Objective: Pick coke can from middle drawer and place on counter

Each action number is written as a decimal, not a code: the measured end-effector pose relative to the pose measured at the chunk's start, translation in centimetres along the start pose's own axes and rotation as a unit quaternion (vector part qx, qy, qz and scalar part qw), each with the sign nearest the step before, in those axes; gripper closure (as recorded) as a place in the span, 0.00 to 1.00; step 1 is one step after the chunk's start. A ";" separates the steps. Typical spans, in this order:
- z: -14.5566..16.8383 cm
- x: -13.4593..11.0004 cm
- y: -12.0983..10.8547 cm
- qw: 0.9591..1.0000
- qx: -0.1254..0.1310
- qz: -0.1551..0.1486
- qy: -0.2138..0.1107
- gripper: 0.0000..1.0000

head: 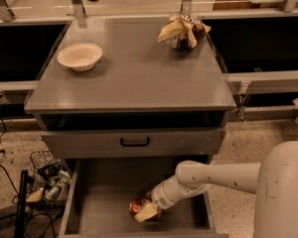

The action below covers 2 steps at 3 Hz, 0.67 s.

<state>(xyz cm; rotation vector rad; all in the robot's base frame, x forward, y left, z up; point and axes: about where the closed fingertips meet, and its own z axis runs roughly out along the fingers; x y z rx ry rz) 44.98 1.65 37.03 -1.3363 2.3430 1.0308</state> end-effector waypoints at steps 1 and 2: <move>0.0 0.0 0.0 1.000 0.000 0.000 0.000 0.62; 0.0 0.0 0.0 1.000 0.000 0.000 0.000 0.86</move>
Offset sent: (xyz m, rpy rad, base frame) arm 0.0000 0.0000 0.0000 0.0000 0.0000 0.0000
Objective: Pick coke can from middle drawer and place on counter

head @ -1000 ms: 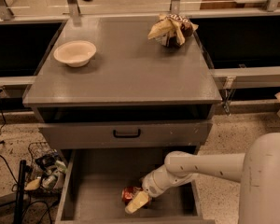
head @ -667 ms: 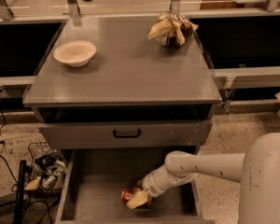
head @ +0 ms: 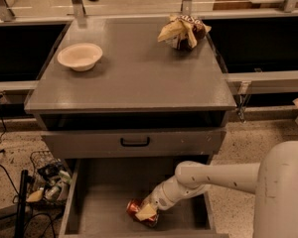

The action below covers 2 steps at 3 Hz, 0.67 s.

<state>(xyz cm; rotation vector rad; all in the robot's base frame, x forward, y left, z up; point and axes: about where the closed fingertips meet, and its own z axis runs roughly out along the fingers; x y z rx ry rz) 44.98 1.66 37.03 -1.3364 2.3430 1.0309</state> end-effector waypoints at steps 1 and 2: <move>0.0 0.0 0.0 1.000 0.000 0.000 0.000 1.00; 0.0 0.0 0.0 1.000 0.000 0.000 0.000 1.00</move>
Offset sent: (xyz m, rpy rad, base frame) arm 0.0000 0.0000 0.0000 0.0000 0.0000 0.0000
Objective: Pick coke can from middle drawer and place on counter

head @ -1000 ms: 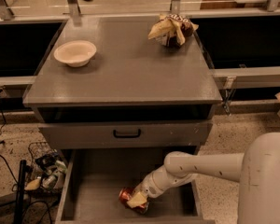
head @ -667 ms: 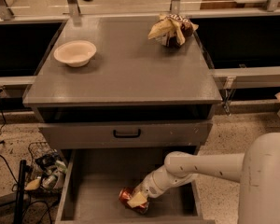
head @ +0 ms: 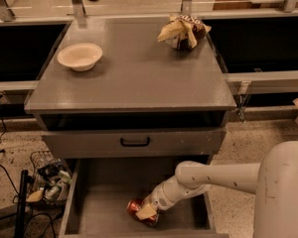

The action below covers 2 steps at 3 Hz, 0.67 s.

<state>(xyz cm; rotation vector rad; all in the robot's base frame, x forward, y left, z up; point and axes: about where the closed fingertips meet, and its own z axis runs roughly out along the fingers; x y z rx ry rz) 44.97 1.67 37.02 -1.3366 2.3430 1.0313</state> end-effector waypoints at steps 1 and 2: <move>-1.0 -0.5 0.8 1.000 0.010 -0.009 0.006 1.00; -3.4 -1.2 2.2 0.999 0.031 -0.017 0.011 1.00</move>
Offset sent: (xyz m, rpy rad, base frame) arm -0.0109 -0.0194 0.0805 -0.0901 -0.1096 -0.0102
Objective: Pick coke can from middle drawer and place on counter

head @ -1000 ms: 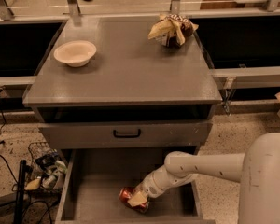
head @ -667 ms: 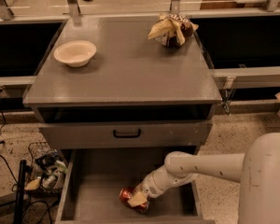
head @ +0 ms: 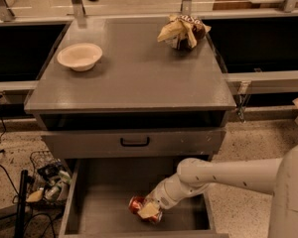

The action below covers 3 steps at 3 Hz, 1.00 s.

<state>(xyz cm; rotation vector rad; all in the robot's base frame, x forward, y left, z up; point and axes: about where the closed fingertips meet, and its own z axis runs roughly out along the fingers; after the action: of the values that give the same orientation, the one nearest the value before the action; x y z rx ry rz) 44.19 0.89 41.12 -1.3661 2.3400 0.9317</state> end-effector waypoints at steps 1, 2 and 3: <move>-2.9 -0.6 1.0 1.000 0.023 -0.006 0.000 1.00; -7.5 -1.7 2.2 0.998 0.058 -0.023 -0.006 1.00; -7.5 -1.7 2.2 0.998 0.058 -0.023 -0.006 1.00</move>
Offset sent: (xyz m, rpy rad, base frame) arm -0.0044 -0.0501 0.1172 -0.0655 -0.1758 -0.0548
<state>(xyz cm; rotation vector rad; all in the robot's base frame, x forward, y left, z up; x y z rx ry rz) 43.84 -2.09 48.58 -1.3581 2.3053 0.7752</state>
